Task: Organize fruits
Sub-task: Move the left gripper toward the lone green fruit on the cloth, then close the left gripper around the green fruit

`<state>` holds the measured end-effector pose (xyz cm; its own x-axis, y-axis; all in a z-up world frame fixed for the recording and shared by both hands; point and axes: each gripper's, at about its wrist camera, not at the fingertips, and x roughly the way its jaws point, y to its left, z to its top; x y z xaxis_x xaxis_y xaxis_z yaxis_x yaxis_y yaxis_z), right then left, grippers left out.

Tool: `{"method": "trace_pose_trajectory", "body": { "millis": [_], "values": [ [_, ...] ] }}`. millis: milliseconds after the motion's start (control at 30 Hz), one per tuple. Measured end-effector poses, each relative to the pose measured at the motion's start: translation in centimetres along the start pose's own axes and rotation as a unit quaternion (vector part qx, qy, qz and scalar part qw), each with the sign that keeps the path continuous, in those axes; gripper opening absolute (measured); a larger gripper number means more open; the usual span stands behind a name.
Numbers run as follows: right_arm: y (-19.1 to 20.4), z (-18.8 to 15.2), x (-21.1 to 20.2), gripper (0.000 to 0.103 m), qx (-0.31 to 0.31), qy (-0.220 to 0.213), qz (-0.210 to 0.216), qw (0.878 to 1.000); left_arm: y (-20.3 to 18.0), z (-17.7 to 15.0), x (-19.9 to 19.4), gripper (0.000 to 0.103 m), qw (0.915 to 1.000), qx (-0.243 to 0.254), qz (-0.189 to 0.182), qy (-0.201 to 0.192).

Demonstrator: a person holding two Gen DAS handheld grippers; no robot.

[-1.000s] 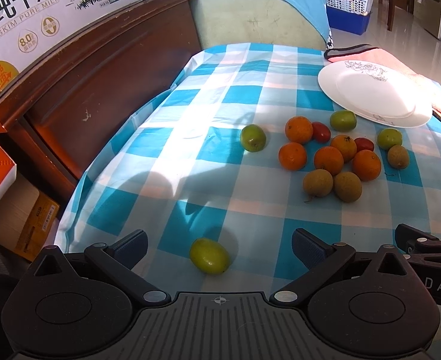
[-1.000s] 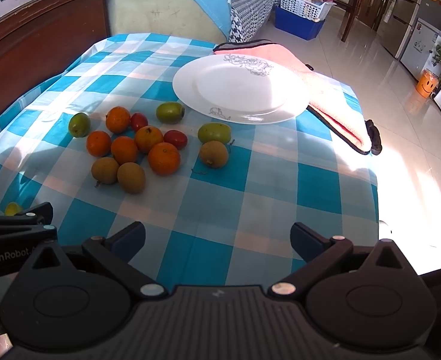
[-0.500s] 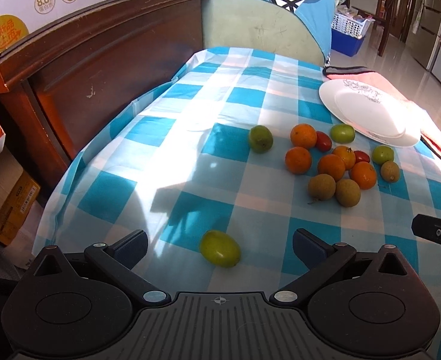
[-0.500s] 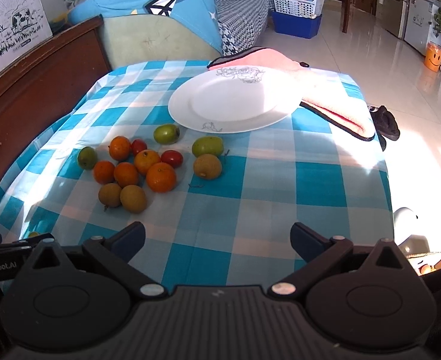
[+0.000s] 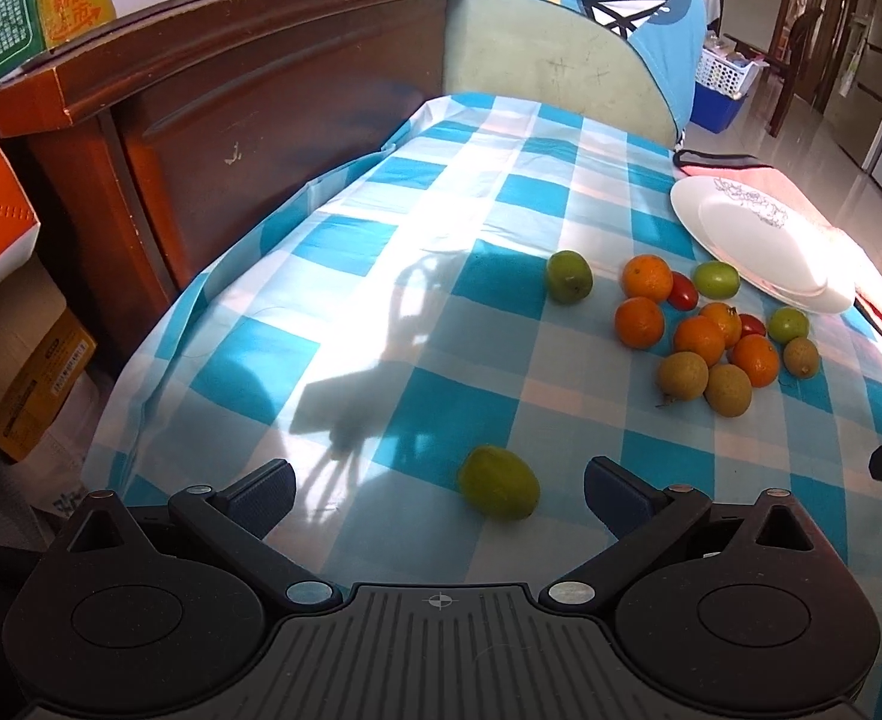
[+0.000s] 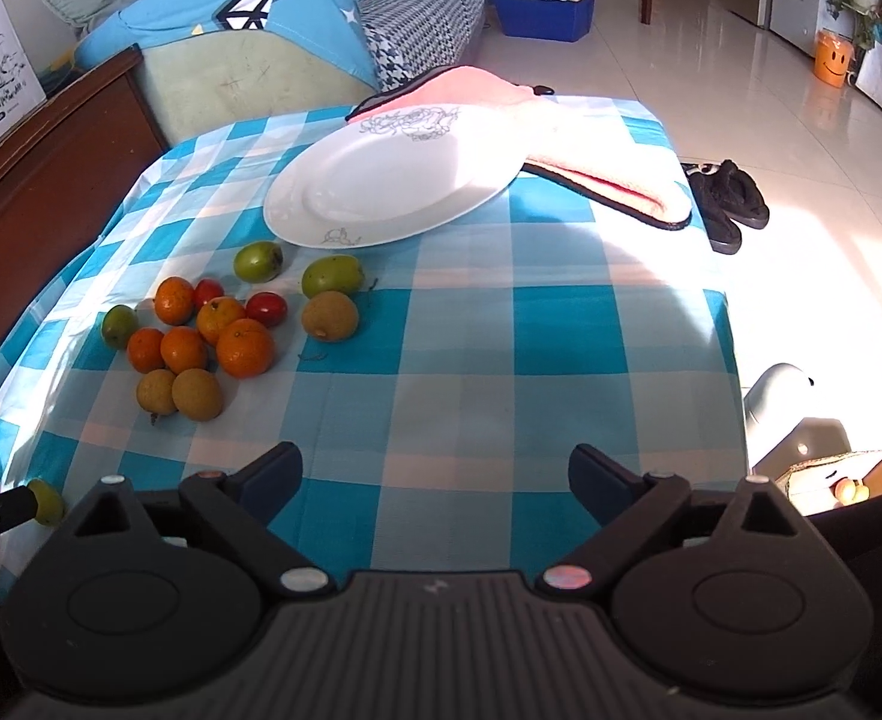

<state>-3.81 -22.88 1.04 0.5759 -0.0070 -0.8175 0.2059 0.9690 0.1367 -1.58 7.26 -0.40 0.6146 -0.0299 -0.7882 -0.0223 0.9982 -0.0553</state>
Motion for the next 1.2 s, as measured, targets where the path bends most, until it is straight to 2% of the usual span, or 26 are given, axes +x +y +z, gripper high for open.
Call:
{"method": "trace_pose_trajectory", "body": {
  "millis": [133, 367, 633, 867, 1200],
  "values": [
    [-0.2, 0.1, 0.0, 0.094, 0.007, 0.004, 0.006, 1.000, 0.5, 0.5, -0.3, 0.102, 1.0000, -0.004, 0.005, -0.006],
    [0.3, 0.0, -0.1, 0.087, -0.005, -0.001, 0.019, 1.000, -0.4, -0.6, -0.2, 0.100, 0.9994, 0.034, -0.004, 0.001],
    [0.0, 0.0, 0.2, 0.085, 0.006, -0.001, 0.027, 1.000, -1.7, -1.3, 0.8, 0.086, 0.9982, 0.059, -0.012, 0.001],
    [0.4, 0.1, 0.3, 0.082, 0.004, -0.003, 0.032, 0.999, -1.5, -1.6, 1.4, 0.072, 0.9982, 0.056, -0.016, 0.011],
    [0.4, 0.2, 0.7, 0.072, 0.012, -0.006, 0.046, 0.999, -2.0, -1.6, 2.2, 0.049, 0.9980, 0.060, -0.017, 0.010]
  ]
}}
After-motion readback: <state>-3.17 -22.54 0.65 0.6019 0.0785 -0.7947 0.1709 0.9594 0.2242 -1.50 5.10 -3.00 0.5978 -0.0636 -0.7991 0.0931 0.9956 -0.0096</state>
